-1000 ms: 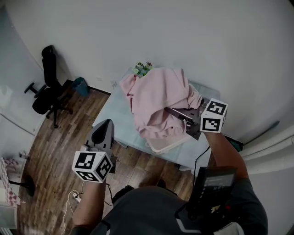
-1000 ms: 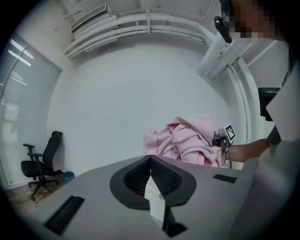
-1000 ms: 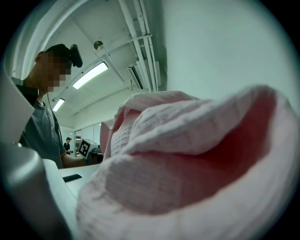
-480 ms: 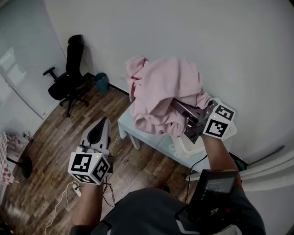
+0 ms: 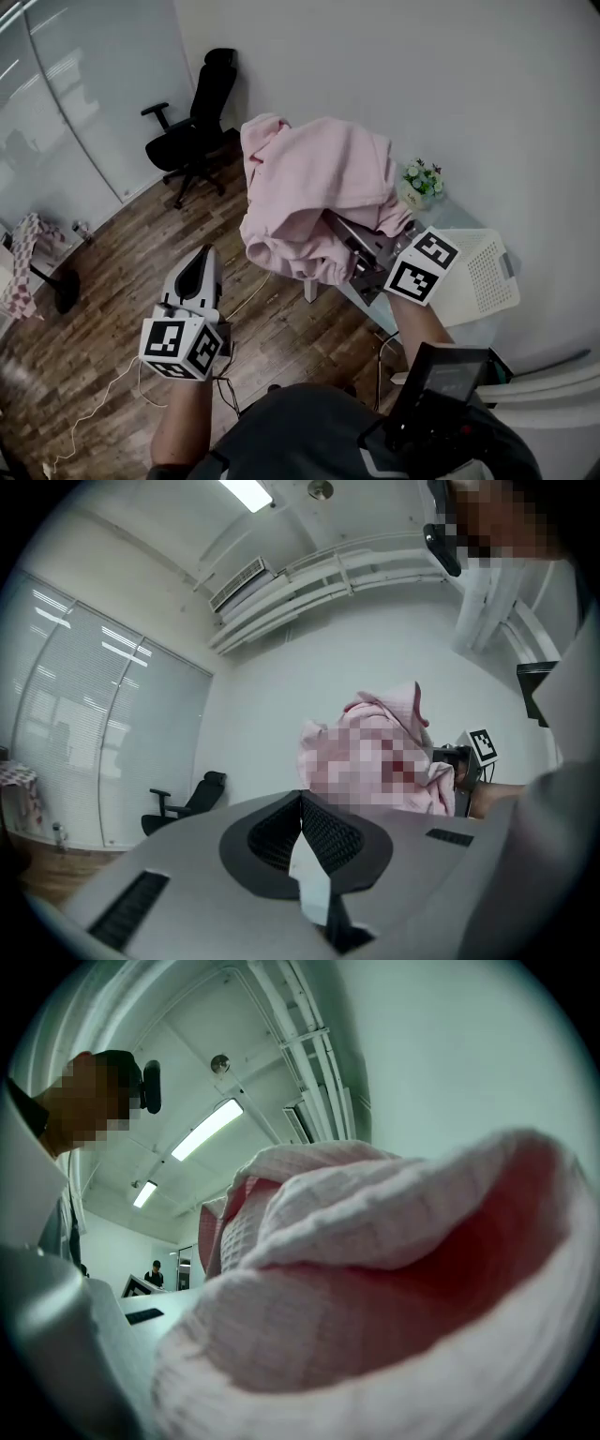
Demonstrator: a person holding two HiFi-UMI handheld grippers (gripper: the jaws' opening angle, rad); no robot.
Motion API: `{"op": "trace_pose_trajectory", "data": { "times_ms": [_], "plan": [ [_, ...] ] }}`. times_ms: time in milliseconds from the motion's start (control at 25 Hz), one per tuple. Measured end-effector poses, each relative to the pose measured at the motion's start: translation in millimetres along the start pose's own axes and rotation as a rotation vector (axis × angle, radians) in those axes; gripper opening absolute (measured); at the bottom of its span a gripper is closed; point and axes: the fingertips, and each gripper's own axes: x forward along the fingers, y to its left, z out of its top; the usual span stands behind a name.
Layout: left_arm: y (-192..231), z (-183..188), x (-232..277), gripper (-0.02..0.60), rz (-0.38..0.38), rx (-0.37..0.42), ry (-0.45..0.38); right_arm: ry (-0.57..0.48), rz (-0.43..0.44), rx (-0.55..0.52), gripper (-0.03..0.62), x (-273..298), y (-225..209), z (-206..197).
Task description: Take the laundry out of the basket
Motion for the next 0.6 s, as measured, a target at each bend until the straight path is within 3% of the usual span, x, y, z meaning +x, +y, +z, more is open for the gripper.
{"op": "trace_pose_trajectory", "data": {
  "times_ms": [160, 360, 600],
  "plan": [
    [23.9, -32.2, -1.7, 0.009, 0.08, 0.024, 0.002, -0.022, -0.024, 0.0, 0.135, 15.4, -10.1, -47.2],
    [112.3, -7.3, -68.5, 0.009, 0.118, -0.013, -0.01, 0.012, -0.042, -0.041, 0.135, 96.4, 77.7, -66.2],
    [103.9, -9.3, -69.5, 0.009, 0.119, -0.005, -0.019, 0.046, -0.059, -0.035, 0.137, 89.8, 86.1, -79.4]
  ]
}}
